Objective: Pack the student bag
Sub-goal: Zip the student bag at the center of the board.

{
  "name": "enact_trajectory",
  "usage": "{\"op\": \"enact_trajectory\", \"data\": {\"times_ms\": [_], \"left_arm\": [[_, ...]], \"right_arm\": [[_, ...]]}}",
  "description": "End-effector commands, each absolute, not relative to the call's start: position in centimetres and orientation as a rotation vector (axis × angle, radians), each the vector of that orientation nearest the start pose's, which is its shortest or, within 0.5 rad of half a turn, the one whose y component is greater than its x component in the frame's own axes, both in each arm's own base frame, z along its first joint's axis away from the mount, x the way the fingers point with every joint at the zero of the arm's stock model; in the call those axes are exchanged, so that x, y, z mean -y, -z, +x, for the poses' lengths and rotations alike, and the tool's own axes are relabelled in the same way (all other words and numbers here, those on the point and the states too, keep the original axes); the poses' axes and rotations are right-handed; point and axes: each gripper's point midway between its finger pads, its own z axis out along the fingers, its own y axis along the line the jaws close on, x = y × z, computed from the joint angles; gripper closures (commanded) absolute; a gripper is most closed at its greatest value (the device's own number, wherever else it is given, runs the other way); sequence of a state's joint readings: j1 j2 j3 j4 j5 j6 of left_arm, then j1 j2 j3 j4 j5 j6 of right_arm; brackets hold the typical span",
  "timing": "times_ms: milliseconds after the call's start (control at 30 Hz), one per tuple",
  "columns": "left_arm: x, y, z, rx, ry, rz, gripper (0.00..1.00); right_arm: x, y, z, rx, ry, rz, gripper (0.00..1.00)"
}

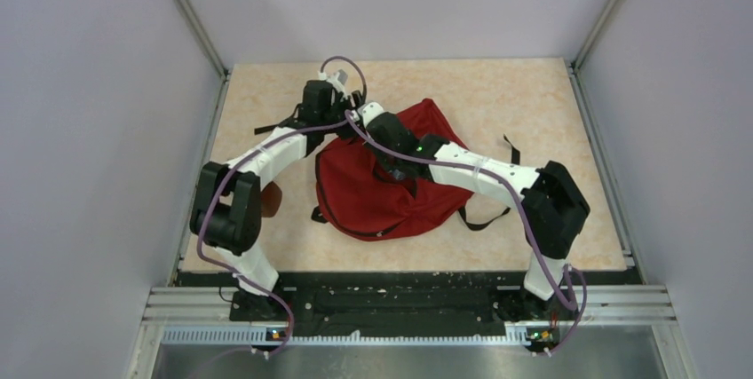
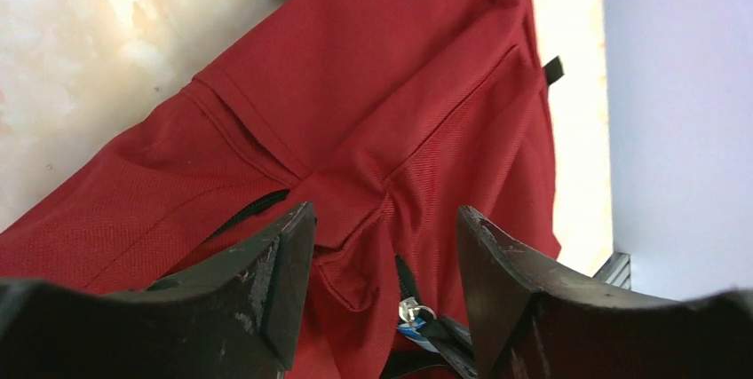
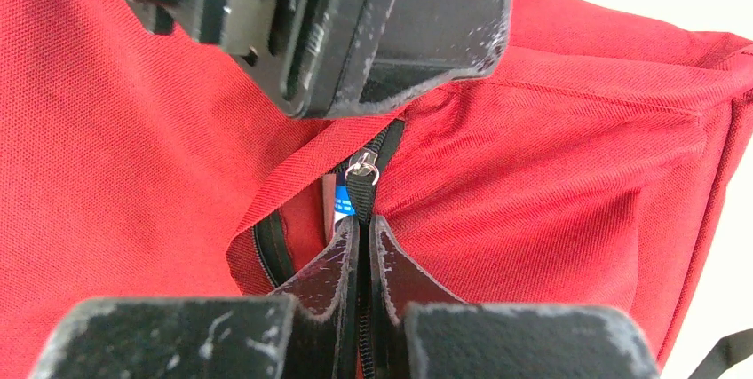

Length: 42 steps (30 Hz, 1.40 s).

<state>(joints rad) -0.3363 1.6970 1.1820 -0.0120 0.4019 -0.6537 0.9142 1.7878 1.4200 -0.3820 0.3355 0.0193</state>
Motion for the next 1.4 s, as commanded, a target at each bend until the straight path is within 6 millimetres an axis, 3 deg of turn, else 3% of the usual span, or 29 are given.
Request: {"op": "enact_trajectory", "data": {"times_ms": [0,167,233,433,567,700,833,933,1100,1233,1367], "left_arm": [[24.6,-14.5,41.0,-2.33,0.939,-0.015,0.35],[25.7,-12.1,40.3,-2.424,0.96,0.017,0.34],[25.9,-11.3,40.3,-2.443,0.961,0.017,0.38],[26.1,-11.7,40.9,-2.4,0.966,-0.024,0.83],[25.8,-12.6,41.2,-2.361,0.951,-0.046,1.0],[25.2,-13.2,41.6,-2.33,0.915,-0.069,1.0],[24.7,-14.2,42.1,-2.285,0.895,-0.101,1.0],[25.0,-15.0,42.3,-2.256,0.919,-0.105,1.0],[25.3,-15.1,42.2,-2.253,0.946,-0.107,1.0],[25.4,-14.8,42.0,-2.264,0.955,-0.11,1.0],[25.3,-14.9,41.9,-2.261,0.956,-0.111,1.0]], "right_arm": [[-35.8,-17.0,32.6,-2.05,-0.211,-0.808,0.99],[-36.0,-17.3,33.2,-2.026,-0.204,-0.775,0.98],[-36.1,-17.6,33.4,-2.012,-0.208,-0.762,0.97],[-36.1,-17.6,33.6,-2.003,-0.194,-0.759,0.9],[-35.9,-17.3,33.7,-2.01,-0.175,-0.762,0.9],[-35.9,-17.8,33.3,-2.009,-0.185,-0.764,1.0],[-35.8,-18.5,32.5,-2.002,-0.219,-0.756,1.0],[-36.0,-17.9,31.9,-2.021,-0.262,-0.748,1.0],[-36.6,-16.3,31.8,-2.067,-0.299,-0.691,0.86],[-37.3,-16.8,31.9,-2.066,-0.354,-0.627,0.79],[-37.4,-17.0,32.2,-2.08,-0.377,-0.556,0.77]]}}
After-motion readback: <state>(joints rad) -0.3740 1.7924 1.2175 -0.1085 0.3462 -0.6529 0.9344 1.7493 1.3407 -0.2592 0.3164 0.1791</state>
